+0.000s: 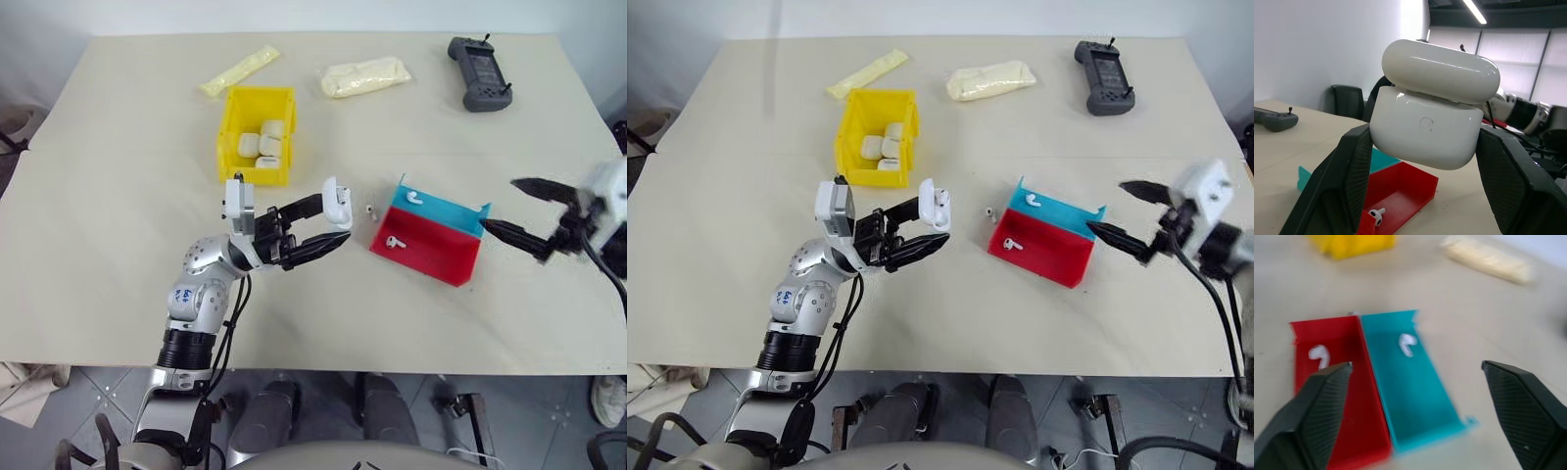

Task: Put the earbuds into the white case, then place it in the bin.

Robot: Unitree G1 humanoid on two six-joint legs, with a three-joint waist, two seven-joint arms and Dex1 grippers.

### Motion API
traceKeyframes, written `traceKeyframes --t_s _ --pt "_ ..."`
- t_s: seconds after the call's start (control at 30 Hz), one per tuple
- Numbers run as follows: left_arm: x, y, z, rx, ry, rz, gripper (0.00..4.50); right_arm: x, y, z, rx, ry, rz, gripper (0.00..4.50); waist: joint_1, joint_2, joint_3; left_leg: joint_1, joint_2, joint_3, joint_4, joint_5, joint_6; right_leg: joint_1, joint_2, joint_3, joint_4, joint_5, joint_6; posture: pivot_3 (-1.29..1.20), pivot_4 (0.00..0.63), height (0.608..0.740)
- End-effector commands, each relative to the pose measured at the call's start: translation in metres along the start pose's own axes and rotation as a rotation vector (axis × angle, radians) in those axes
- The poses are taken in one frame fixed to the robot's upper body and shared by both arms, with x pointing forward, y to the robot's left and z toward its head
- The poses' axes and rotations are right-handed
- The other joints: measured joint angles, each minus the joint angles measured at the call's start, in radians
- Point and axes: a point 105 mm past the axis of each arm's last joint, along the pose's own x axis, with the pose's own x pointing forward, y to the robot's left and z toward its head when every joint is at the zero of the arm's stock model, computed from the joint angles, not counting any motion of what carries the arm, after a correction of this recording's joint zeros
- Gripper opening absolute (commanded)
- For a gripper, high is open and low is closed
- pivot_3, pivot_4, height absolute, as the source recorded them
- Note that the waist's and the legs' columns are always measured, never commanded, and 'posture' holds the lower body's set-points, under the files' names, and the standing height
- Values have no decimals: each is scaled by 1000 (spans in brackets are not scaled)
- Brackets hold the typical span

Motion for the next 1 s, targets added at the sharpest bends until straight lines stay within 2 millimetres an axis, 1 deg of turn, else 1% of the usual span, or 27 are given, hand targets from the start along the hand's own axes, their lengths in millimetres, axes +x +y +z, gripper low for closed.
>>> traceKeyframes --t_s 0.03,0.2,0.27,0.43,0.6,0.7,0.93,1.0 --pt "5 -3 7 37 -28 -26 2842 22 -13 5 -33 165 23 4421 1 0 0 0 0 0 0 0 0 0 0 -1 -1 0 0 0 150 740" --pt "8 -6 6 38 -34 -34 2842 60 -25 18 -144 291 83 4421 1 0 0 -2 0 -3 -2 0 0 -1 0 -2 -3 0 0 0 150 740" --pt "9 -6 6 41 -37 -34 2842 74 -23 22 -182 320 123 4421 -1 0 0 -2 0 -2 -1 0 0 -1 0 -2 -3 0 0 0 150 740" --pt "7 -8 6 49 -40 -26 2842 103 -14 21 -303 412 223 4421 -8 0 0 -3 0 -3 -2 0 0 -1 0 -2 0 0 0 0 150 740" --pt "7 -8 7 55 -40 -17 2842 116 -15 15 -393 489 243 4421 -13 0 0 -3 -1 -3 0 0 0 -1 0 -2 3 0 0 0 150 740" --pt "6 -8 8 57 -40 -11 2842 122 -13 16 -422 519 268 4421 -25 0 0 -3 0 -4 0 0 0 -1 0 -2 4 0 0 0 150 740" --pt "5 -7 8 59 -40 -4 2842 132 -9 17 -443 533 290 4421 -41 0 0 -2 0 -4 -1 0 0 -2 0 -2 5 0 -1 0 150 740" --pt "6 -7 8 59 -40 -4 2842 134 -8 16 -445 537 301 4029 -46 0 0 -2 0 -4 -1 0 0 -2 0 -2 5 0 -1 0 150 740"
